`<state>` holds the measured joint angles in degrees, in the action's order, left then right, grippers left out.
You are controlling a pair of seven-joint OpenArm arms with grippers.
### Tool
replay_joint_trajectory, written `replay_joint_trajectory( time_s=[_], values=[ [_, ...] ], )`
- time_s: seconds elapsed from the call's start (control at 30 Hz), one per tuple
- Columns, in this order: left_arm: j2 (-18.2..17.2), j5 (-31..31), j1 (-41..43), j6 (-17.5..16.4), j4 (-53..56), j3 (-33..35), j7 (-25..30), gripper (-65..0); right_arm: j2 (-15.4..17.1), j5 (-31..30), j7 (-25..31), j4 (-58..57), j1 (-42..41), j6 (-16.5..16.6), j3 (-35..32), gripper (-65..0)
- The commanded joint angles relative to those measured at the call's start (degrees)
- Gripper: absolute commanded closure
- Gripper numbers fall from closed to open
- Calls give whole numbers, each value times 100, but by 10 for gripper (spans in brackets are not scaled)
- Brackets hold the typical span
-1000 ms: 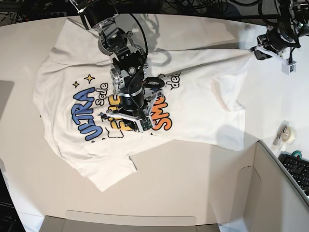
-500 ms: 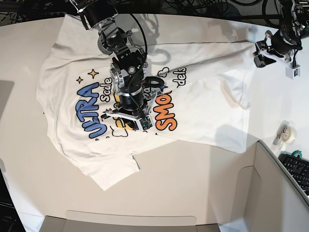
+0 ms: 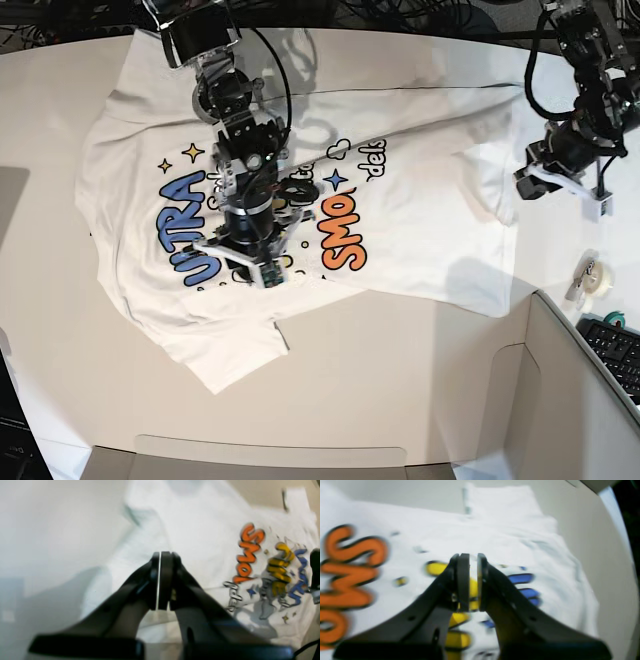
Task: Layout the t-shirt on the table in an organized manner, then fold the t-shirt properly
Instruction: 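Pull the left gripper's fabric toward the shirt shoulder, smoothing the side, then drag the pinched fabric with the right gripper toward the shirt collar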
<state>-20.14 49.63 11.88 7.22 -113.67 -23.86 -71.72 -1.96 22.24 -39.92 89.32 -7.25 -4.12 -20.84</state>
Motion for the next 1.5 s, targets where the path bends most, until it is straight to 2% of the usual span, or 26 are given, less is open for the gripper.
replay_joint_trajectory(
  time_s=[0.0, 0.1, 0.17, 0.37, 0.5, 0.77, 1.0, 1.2, 1.47],
  values=[
    [49, 35, -313, -6, -40, 34, -58, 0, -46, 40, 146, 66, -220, -58, 84, -53],
    [401, 35, -920, -6, 22, 78, -472, 0, -46, 40, 146, -251, -572, -41, 357, -53],
    [498, 26, -1060, -6, 30, 78, -630, 0, -46, 40, 146, -672, -853, -41, 453, -53],
    [506, 26, -1104, -6, 92, 324, -665, 0, -46, 31, 858, -2352, -1653, -41, 488, -53],
    [506, 26, -973, -6, 189, 342, -665, 0, -2, 31, 911, -3020, -1856, -14, 550, -53],
    [471, 26, -718, -6, 197, 315, -656, 0, 24, 31, 955, -4224, -2339, -6, 1482, -53],
    [471, 26, -603, -6, 197, 359, -647, 0, 367, 31, 1175, -4488, -2796, -23, 1552, -53],
    [471, 26, -384, -6, 197, 315, -630, 0, 578, 31, 1412, -5244, -3412, -67, 1587, -53],
    [480, 44, -41, -6, 189, 342, -199, 0, 525, 31, 2230, -5226, -3544, -32, 2203, -53]
  ],
)
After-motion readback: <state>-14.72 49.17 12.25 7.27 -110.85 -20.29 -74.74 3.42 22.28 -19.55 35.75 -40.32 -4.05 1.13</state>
